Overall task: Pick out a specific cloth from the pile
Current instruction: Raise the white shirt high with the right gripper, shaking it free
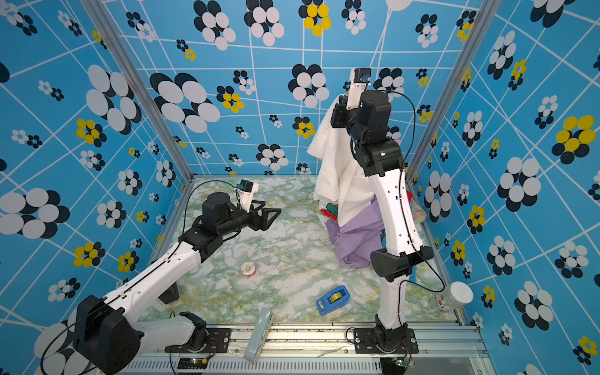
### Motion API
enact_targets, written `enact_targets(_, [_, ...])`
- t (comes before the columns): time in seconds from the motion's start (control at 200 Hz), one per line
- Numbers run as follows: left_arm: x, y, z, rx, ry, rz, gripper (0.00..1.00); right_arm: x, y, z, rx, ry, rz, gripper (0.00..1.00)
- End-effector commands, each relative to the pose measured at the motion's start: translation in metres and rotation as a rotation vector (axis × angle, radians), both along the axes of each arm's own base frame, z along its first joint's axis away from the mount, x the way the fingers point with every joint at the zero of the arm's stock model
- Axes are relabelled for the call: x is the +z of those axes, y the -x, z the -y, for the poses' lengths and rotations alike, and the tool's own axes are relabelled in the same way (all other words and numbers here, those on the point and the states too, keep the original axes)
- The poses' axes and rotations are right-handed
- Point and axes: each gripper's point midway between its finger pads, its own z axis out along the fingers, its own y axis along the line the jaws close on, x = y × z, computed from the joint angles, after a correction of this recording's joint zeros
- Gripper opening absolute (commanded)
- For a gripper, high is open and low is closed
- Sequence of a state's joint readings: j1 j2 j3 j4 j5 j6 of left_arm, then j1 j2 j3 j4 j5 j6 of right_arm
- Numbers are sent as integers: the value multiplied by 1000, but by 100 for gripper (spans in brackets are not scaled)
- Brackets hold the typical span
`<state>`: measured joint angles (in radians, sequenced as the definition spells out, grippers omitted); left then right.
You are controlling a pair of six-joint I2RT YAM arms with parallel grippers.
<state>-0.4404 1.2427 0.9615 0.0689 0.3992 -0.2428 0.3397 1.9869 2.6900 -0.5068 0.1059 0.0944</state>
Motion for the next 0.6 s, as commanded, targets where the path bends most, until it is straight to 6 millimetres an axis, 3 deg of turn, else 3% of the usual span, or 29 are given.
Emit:
enact_targets(0.0, [11,4,-4,10,11,48,90,70,46,-2,87,-82,203,0])
enact_targets(0.595, [20,13,-13,36,9,87,90,139,114,-41,344,-153,478,0])
